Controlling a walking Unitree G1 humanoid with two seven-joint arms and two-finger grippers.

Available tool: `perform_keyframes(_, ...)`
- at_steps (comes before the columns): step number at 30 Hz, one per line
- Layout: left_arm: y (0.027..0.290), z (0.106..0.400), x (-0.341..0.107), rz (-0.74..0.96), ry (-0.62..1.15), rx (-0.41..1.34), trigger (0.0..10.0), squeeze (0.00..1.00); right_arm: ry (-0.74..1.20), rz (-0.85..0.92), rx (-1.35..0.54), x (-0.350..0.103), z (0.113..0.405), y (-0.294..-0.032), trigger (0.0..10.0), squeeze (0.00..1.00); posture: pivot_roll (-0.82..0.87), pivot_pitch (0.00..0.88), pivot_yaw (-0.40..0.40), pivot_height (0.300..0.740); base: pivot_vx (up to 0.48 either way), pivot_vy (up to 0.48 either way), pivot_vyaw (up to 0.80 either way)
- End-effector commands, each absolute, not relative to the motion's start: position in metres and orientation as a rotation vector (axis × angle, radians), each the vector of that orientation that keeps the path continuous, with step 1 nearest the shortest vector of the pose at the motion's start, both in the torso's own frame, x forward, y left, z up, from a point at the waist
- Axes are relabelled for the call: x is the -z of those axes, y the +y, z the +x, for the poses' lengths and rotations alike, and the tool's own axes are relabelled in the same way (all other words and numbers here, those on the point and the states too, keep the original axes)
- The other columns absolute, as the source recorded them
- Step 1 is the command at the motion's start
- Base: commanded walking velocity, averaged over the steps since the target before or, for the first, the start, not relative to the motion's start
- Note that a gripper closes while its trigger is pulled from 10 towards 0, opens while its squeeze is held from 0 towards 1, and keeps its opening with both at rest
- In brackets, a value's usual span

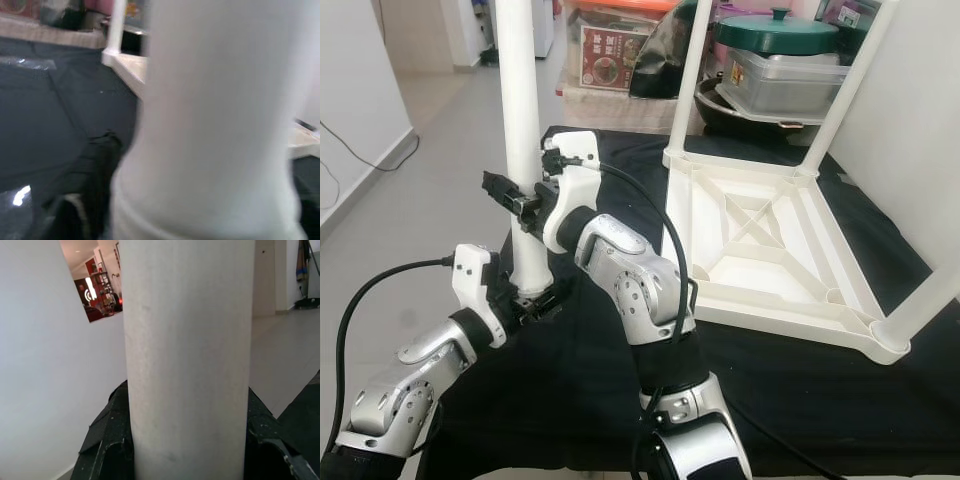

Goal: Building children table

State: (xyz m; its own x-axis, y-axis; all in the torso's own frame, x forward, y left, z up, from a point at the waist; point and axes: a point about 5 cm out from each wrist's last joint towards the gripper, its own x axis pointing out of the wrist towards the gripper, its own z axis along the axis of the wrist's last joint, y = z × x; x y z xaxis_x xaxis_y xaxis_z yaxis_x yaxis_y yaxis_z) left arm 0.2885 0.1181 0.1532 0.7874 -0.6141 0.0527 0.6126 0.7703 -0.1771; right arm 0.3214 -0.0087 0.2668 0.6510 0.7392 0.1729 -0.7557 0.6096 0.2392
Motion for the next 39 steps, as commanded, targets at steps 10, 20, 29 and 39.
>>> perform_keyframes(10, 0.11, 0.288, -0.147, -0.135, 0.011, 0.685, 0.0, 0.0, -0.039, 0.332, -0.885, -0.263, 0.316, 0.001, 0.0, 0.0, 0.02, 0.0, -0.064, 0.74, 0.0, 0.0, 0.0)
perform_keyframes(20, 0.111, 0.284, -0.143, 0.018, 0.013, 0.706, 9.3, 0.0, -0.01, 0.27, -0.911, -0.257, 0.316, -0.007, 10.0, 1.0, 0.02, 0.0, -0.063, 0.74, 0.0, 0.0, 0.0)
perform_keyframes(29, 0.129, 0.275, -0.135, 0.205, 0.034, 0.743, 10.0, 0.0, 0.085, 0.291, -0.989, -0.25, 0.312, -0.012, 10.0, 0.0, 0.03, 0.0, -0.067, 0.74, 0.0, 0.0, 0.0)
perform_keyframes(39, 0.128, 0.274, -0.126, 0.243, 0.038, 0.728, 10.0, 0.0, 0.078, 0.436, -1.001, -0.255, 0.308, -0.007, 0.0, 0.0, 0.03, 0.0, -0.068, 0.74, 0.0, 0.0, 0.0)
